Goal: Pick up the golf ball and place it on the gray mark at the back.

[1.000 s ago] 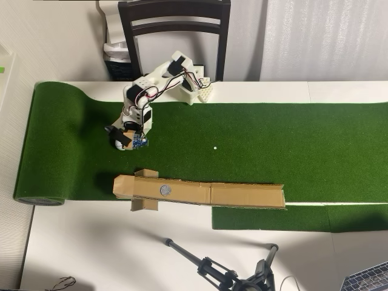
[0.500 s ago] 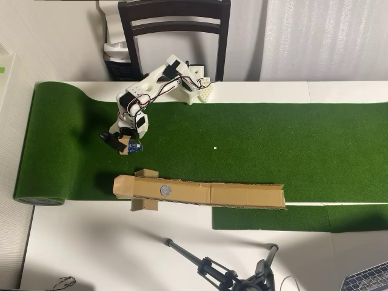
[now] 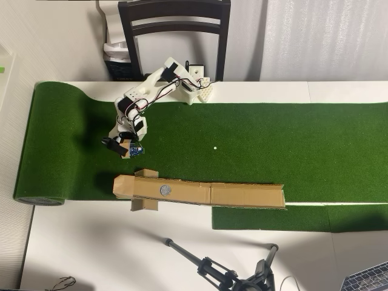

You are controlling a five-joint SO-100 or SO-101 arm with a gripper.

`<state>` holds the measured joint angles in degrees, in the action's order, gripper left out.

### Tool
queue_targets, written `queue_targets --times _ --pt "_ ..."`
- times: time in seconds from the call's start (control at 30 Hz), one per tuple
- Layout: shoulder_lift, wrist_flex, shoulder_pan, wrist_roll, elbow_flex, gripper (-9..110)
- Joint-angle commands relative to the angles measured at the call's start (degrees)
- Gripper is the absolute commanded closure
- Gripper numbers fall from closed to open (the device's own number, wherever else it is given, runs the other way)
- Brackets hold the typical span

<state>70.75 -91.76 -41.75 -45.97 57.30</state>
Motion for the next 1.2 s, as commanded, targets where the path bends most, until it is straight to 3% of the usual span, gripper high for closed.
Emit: queue_targets --times 0.0,0.5,1.17 --pt "1.58 3.16 -2.37 2.72 -5.01 52" --pt "-2.55 3.87 -12.48 2.55 -4.31 56" --pt "-7.56 3.78 -7.47 -0.62 -5.63 57"
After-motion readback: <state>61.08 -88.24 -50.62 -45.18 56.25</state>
